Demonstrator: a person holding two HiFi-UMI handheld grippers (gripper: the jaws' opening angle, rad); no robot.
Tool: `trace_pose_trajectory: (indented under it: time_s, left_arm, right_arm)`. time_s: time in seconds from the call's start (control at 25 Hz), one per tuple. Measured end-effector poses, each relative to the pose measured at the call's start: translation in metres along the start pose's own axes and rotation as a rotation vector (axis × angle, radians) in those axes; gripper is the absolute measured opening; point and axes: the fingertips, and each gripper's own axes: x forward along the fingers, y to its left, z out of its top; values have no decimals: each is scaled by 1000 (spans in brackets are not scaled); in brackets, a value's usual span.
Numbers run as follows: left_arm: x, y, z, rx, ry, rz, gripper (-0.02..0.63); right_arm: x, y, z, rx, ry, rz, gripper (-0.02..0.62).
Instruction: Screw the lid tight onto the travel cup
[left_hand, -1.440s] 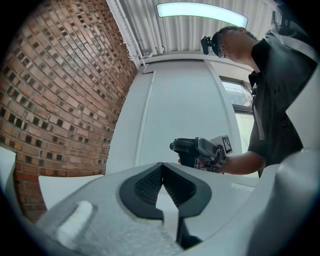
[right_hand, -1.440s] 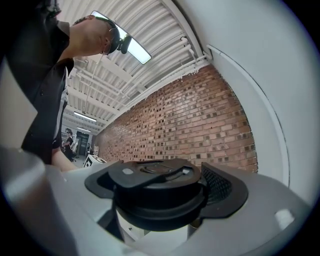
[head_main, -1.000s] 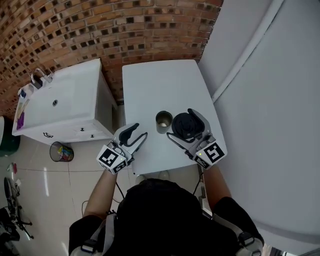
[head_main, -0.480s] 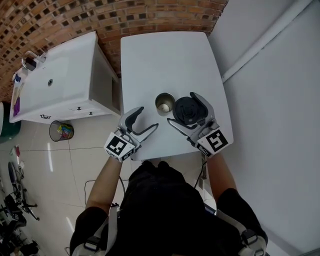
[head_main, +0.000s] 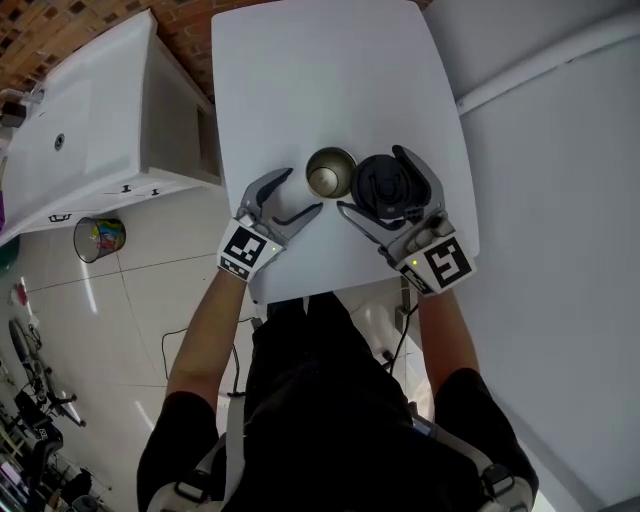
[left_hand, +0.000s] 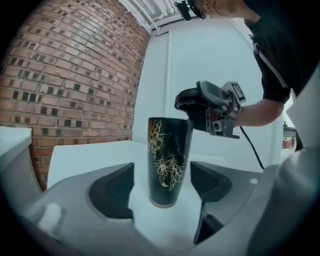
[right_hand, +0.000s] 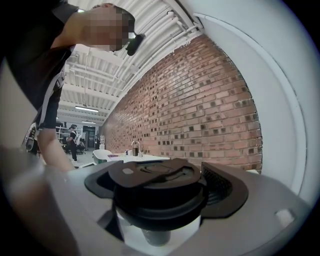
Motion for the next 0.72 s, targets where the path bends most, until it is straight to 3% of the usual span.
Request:
trace_pose_trajectory:
  time_s: [0.04, 0.08, 0.4, 0.72]
  left_arm:
    - [6, -2, -8, -16, 2, -12, 428]
    - [11, -7, -14, -30, 5, -32, 437]
    - [40, -18, -26, 28, -9, -119, 434]
    - [53, -10, -16, 41, -61, -114, 426]
  right_arm:
    - [-3, 0, -5, 2, 4, -4, 485]
    - [-7, 1, -9, 4, 5, -8, 485]
    - [-6, 1, -16, 7, 6, -18, 485]
    - [16, 6, -14, 22, -12, 6, 485]
